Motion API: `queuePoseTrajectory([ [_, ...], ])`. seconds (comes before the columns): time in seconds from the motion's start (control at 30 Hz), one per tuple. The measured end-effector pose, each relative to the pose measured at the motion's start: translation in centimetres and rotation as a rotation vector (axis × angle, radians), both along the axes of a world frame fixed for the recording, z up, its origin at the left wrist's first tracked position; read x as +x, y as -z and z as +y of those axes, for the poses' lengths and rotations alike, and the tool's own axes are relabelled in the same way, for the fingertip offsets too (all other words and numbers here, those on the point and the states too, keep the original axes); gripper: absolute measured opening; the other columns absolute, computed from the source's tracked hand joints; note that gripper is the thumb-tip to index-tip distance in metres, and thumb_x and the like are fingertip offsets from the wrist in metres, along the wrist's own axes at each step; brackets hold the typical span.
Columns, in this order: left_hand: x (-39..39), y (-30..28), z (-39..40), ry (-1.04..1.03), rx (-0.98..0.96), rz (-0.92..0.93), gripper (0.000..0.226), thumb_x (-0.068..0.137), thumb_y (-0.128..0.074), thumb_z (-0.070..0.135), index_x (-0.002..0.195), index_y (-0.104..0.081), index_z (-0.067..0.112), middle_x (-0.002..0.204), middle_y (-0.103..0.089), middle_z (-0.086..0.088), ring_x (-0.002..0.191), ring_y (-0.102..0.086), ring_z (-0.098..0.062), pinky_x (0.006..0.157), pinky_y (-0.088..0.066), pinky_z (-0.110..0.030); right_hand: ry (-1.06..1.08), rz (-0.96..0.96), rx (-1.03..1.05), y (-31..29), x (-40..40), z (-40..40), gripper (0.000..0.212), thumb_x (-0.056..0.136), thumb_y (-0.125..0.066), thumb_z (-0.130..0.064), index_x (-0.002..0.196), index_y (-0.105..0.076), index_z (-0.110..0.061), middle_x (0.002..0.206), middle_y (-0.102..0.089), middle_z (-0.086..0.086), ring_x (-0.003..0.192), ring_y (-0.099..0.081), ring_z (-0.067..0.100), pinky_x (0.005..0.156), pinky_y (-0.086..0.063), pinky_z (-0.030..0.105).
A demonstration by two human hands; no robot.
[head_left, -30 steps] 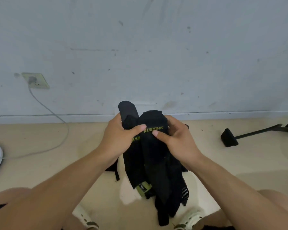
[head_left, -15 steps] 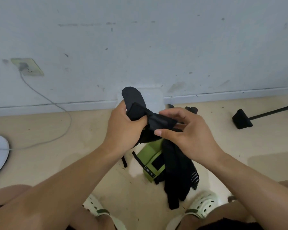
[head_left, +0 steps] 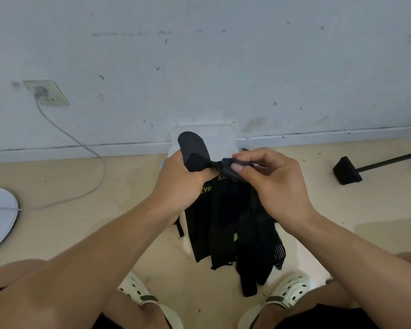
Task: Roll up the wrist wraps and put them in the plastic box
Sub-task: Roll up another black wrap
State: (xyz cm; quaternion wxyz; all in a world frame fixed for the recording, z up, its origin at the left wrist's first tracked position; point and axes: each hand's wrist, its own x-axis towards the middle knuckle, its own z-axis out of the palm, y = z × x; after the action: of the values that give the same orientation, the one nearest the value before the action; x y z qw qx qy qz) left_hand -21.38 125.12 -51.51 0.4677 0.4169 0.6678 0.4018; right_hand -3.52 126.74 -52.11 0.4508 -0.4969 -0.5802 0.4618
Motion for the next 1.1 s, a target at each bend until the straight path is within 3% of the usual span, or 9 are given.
queuePoseTrajectory([
  [0.1,0.0,-0.1,-0.2,0.094,-0.086,0.005,0.027,0.087,-0.084,0.024,0.11,-0.069,0.022,0.1,-0.077,0.008,0.096,-0.073,-0.01,0.079,-0.054,-0.024,0.143,0.099,-0.022,-0.3,-0.1,0.3,0.016,0.091,-0.078,-0.012,0.085,-0.068,-0.023,0.072,-0.071,-0.013,0.071,-0.067,0.004,0.071,-0.052,0.018],
  [0.17,0.1,-0.1,-0.4,0.15,-0.098,0.024,0.029,0.088,-0.083,0.026,0.113,-0.069,0.023,0.103,-0.077,0.009,0.099,-0.072,-0.011,0.085,-0.055,-0.028,0.229,0.114,-0.018,-0.4,0.1,0.6,0.014,0.091,-0.078,-0.015,0.086,-0.069,-0.024,0.074,-0.07,-0.009,0.074,-0.066,0.011,0.072,-0.056,0.028],
  [0.33,-0.2,-0.2,-0.4,0.231,-0.104,0.067,0.026,0.085,-0.085,0.025,0.106,-0.069,0.025,0.1,-0.078,0.009,0.098,-0.074,-0.014,0.09,-0.058,-0.035,0.276,0.145,-0.074,-0.8,0.5,1.3,0.01,0.094,-0.075,-0.016,0.089,-0.075,-0.024,0.076,-0.069,-0.006,0.072,-0.068,0.014,0.058,-0.055,0.029],
  [0.5,-0.4,-0.3,-0.4,0.31,-0.109,0.1,0.029,0.082,-0.087,0.026,0.105,-0.069,0.022,0.097,-0.078,0.01,0.096,-0.074,-0.014,0.086,-0.057,-0.033,0.231,0.096,-0.219,-0.9,0.9,1.8,0.006,0.097,-0.073,-0.019,0.091,-0.072,-0.02,0.071,-0.066,-0.002,0.052,-0.057,0.011,0.047,-0.046,0.023],
  [0.57,-0.4,-0.2,-0.6,0.295,-0.077,0.131,0.026,0.083,-0.086,0.025,0.102,-0.067,0.023,0.094,-0.076,0.01,0.092,-0.073,-0.012,0.079,-0.053,-0.028,0.171,0.084,-0.296,-0.9,1.0,2.0,0.005,0.097,-0.072,-0.015,0.095,-0.071,-0.019,0.072,-0.068,-0.002,0.056,-0.057,0.016,0.049,-0.046,0.024],
  [0.73,-0.2,0.0,-0.7,0.298,-0.066,0.188,0.027,0.084,-0.084,0.025,0.104,-0.065,0.021,0.097,-0.073,0.006,0.092,-0.07,-0.014,0.075,-0.049,-0.027,0.052,-0.013,-0.411,-0.9,1.4,2.0,0.013,0.097,-0.066,0.0,0.102,-0.07,-0.012,0.1,-0.076,0.005,0.062,-0.064,0.01,0.053,-0.053,0.024],
  [0.87,-0.1,-0.1,-0.6,0.296,-0.068,0.211,0.026,0.085,-0.084,0.023,0.1,-0.064,0.019,0.095,-0.072,0.002,0.088,-0.068,-0.016,0.07,-0.047,-0.026,-0.102,-0.021,-0.462,-1.5,2.1,2.1,0.018,0.102,-0.061,-0.009,0.103,-0.079,-0.014,0.093,-0.078,0.002,0.075,-0.07,0.012,0.067,-0.058,0.024],
  [0.97,0.0,-0.3,-0.5,0.29,-0.078,0.208,0.026,0.085,-0.084,0.022,0.102,-0.065,0.018,0.096,-0.072,0.001,0.088,-0.068,-0.016,0.068,-0.046,-0.025,-0.23,-0.011,-0.454,-2.2,2.6,2.0,0.02,0.102,-0.062,-0.021,0.106,-0.08,-0.013,0.105,-0.08,0.006,0.094,-0.074,0.015,0.088,-0.06,0.03],
  [1.1,0.2,-0.4,-0.5,0.297,-0.062,0.187,0.023,0.084,-0.084,0.02,0.097,-0.065,0.023,0.091,-0.072,0.006,0.085,-0.069,-0.011,0.068,-0.046,-0.023,-0.293,-0.112,-0.411,-2.5,3.3,1.6,0.038,0.073,-0.083,-0.036,0.109,-0.08,-0.023,0.105,-0.081,-0.004,0.101,-0.076,0.011,0.084,-0.057,0.018],
])
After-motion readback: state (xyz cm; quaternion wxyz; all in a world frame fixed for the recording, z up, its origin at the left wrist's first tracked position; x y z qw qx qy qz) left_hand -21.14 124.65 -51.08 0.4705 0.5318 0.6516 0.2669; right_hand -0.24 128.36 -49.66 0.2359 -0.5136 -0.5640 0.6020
